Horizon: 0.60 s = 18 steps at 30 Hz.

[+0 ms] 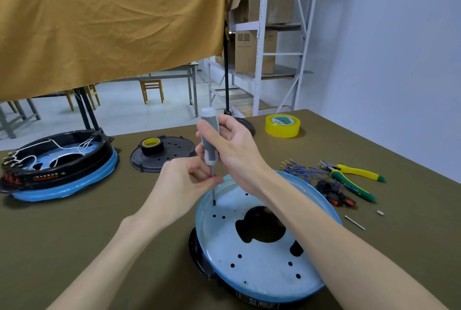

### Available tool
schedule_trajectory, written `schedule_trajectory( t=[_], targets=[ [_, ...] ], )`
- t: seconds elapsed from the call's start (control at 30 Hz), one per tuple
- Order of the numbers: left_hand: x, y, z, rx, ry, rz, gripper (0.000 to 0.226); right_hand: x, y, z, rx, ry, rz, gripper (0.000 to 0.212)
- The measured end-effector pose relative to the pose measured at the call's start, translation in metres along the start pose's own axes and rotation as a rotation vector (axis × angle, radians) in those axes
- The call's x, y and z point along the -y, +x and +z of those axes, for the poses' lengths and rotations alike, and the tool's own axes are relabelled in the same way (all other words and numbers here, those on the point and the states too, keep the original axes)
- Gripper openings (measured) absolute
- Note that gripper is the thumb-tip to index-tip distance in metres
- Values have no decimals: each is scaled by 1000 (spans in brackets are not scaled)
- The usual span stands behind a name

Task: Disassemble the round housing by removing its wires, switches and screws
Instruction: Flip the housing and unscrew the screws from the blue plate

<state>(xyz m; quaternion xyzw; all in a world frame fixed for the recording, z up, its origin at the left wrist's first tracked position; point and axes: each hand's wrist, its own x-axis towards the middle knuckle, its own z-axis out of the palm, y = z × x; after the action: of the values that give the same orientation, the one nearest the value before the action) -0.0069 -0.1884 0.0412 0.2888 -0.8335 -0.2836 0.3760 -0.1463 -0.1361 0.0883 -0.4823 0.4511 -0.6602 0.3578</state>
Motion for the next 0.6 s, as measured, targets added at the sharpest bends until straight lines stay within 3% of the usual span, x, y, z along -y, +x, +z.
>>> schedule_trajectory(
  t=[0.07,0.2,0.27,0.37,0.43,0.53,0.6],
  targets=[
    [0,0,3,-11,23,-5,24,0,0,0,-13,40,4,51],
    [0,1,-4,197,37,34,7,-1,2,-3,7,80,36,39],
    [1,0,-4,137,43,-3,5,0,2,-1,33,99,48,44],
    [1,-2,5,-8,90,-39,27,-1,2,1,13,94,32,60],
    [1,-2,9,-24,84,-32,32,-3,2,-1,-4,49,-12,49],
    [-1,0,2,152,72,-15,5,-3,3,-4,-8,75,-5,37],
    [-1,-2,1,192,38,-21,3,-2,4,-4,5,89,15,41]
  ],
)
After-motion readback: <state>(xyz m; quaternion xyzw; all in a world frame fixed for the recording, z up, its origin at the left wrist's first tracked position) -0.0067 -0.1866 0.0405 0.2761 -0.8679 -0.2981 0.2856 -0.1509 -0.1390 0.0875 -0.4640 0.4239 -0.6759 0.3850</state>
